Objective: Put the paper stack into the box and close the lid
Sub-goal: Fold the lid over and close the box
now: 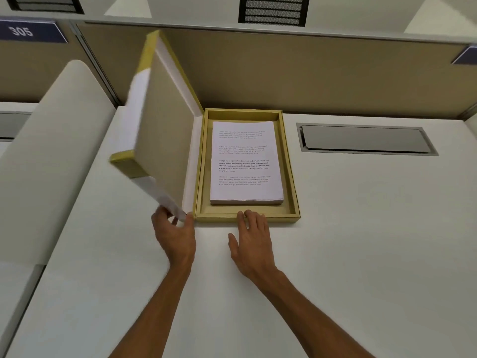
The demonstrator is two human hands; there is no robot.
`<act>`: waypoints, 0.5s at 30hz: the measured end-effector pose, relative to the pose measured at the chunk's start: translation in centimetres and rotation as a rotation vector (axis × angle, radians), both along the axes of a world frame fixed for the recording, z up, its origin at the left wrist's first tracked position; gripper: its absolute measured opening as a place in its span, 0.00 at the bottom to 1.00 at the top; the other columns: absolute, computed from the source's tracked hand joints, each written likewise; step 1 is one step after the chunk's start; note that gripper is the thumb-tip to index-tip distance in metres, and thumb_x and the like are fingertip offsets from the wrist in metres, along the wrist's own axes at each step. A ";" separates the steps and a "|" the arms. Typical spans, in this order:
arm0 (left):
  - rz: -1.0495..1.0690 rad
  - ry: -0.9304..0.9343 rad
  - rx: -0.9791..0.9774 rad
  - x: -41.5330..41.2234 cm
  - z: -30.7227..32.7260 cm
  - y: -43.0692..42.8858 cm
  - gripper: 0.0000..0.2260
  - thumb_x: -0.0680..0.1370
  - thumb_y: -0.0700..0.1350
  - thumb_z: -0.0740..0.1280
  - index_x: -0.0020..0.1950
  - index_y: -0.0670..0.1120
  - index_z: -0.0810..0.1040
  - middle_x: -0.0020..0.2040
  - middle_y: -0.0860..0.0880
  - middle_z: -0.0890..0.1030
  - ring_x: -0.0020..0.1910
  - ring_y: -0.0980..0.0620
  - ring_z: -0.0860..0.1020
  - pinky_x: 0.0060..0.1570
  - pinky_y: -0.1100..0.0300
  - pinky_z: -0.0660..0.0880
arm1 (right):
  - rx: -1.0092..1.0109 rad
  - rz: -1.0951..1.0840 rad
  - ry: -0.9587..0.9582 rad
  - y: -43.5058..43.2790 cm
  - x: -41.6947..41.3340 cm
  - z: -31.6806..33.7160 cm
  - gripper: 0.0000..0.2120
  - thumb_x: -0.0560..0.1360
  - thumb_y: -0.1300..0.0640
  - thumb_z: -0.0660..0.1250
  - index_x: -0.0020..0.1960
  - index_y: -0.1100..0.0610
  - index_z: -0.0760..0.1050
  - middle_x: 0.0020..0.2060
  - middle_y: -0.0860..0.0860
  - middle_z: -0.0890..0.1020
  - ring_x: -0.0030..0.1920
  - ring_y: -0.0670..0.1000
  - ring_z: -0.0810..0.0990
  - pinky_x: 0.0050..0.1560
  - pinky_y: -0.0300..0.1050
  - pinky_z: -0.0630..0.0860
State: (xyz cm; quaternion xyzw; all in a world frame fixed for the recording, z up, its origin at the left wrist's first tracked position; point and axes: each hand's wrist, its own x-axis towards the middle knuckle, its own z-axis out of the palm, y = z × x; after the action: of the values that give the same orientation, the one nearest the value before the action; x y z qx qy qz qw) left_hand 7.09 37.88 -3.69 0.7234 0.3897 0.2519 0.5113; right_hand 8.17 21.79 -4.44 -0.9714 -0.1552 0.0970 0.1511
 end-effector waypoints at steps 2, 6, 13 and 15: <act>-0.075 0.034 0.113 0.1 0.0 -0.4 0.25 0.71 0.39 0.77 0.65 0.41 0.74 0.60 0.42 0.76 0.53 0.48 0.78 0.54 0.50 0.81 | 0.009 -0.001 -0.013 -0.1 0.0 0.0 0.31 0.82 0.44 0.53 0.80 0.58 0.55 0.79 0.57 0.59 0.80 0.58 0.53 0.74 0.50 0.37; -0.218 0.064 0.260 0.0 -0.1 -0.9 0.26 0.71 0.43 0.77 0.66 0.44 0.73 0.62 0.42 0.78 0.58 0.42 0.79 0.56 0.47 0.80 | 0.056 -0.009 -0.035 -0.2 0.1 0.1 0.29 0.82 0.44 0.56 0.78 0.57 0.60 0.77 0.57 0.63 0.78 0.58 0.58 0.79 0.53 0.47; -0.467 0.206 0.651 0.0 -0.6 -1.4 0.25 0.69 0.43 0.78 0.65 0.42 0.78 0.56 0.41 0.83 0.51 0.40 0.82 0.48 0.48 0.79 | 0.495 -0.199 0.094 -0.9 1.0 1.3 0.30 0.76 0.51 0.68 0.75 0.56 0.66 0.69 0.53 0.71 0.70 0.53 0.68 0.68 0.48 0.70; -0.497 0.231 0.768 0.2 -0.7 -1.6 0.25 0.67 0.43 0.78 0.63 0.42 0.79 0.55 0.42 0.83 0.50 0.41 0.82 0.45 0.50 0.77 | 0.638 -0.271 0.185 -1.5 1.6 1.7 0.27 0.73 0.53 0.71 0.70 0.53 0.69 0.65 0.51 0.75 0.67 0.50 0.72 0.64 0.41 0.72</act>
State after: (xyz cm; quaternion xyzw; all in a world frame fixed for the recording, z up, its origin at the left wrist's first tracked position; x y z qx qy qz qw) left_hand 7.27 36.33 -4.40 0.9548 0.1375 0.1656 0.2050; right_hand 9.72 20.26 -2.72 -0.8742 -0.0332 0.1105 0.4716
